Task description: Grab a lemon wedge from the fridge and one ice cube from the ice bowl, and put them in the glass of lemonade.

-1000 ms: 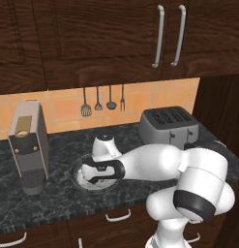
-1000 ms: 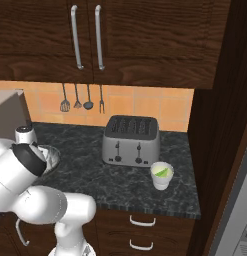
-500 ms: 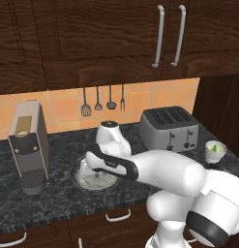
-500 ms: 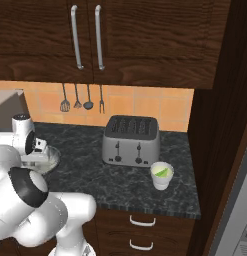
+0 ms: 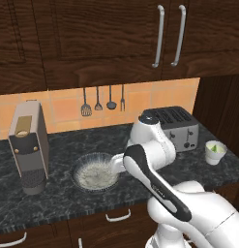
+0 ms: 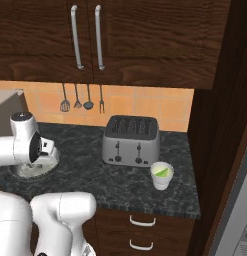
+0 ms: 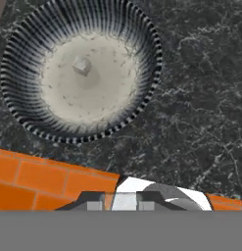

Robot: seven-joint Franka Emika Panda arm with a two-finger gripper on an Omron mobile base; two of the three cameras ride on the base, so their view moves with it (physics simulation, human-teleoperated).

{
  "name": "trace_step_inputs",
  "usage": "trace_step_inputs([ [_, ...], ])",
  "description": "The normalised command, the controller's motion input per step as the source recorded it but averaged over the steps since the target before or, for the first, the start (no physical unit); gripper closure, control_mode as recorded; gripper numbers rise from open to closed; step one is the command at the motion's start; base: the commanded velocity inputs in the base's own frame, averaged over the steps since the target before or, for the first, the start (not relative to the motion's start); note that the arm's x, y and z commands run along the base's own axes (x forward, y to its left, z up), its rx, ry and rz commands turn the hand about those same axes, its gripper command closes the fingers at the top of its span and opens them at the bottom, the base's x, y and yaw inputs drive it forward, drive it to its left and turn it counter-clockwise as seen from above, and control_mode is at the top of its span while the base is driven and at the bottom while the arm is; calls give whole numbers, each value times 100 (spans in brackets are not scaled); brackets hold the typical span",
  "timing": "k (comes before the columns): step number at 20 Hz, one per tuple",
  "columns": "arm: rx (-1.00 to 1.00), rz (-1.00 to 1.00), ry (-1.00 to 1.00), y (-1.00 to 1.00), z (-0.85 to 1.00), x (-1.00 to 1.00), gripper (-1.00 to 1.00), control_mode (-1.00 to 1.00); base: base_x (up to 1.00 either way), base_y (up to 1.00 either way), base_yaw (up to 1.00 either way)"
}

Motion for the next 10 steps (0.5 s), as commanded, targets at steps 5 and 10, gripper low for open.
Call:
trace_step_inputs([
  [5, -1, -9, -7, -100, 77, -23, 100, -100, 0, 0, 0],
  [10, -1, -10, -10, -100, 100, -6, 100, -100, 0, 0, 0],
])
